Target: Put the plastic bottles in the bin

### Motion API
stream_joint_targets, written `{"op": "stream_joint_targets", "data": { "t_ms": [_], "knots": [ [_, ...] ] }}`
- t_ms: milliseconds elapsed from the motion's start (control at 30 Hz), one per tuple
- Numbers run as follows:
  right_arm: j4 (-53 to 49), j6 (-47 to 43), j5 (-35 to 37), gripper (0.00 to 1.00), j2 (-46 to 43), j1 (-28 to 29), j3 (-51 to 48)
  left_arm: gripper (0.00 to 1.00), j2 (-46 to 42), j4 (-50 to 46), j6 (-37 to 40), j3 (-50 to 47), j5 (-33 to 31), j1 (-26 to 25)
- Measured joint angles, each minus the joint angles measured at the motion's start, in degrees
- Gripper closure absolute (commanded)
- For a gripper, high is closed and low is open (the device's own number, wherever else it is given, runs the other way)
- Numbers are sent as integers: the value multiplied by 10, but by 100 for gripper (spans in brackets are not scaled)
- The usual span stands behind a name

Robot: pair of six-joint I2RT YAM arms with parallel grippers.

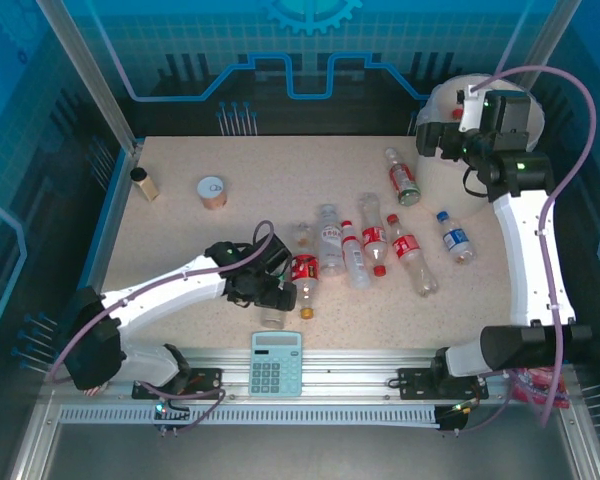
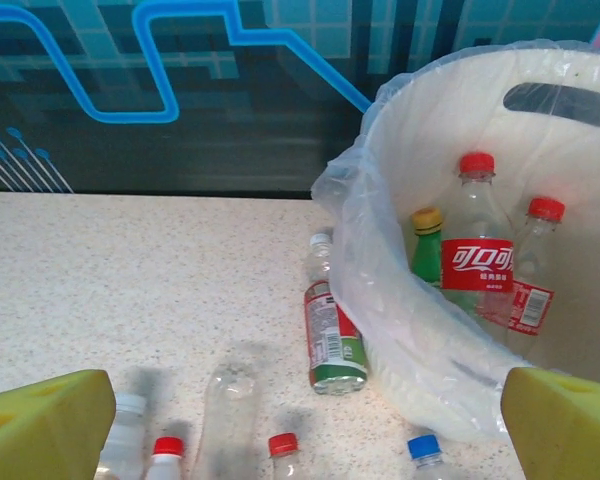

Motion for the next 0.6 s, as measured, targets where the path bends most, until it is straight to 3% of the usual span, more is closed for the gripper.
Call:
{"op": "stream_joint_targets", "data": {
  "t_ms": [600],
  "knots": [
    [13,11,-23,0,-24,0,-39,1,103,52,-31,-19,2,-24]
  ]
}}
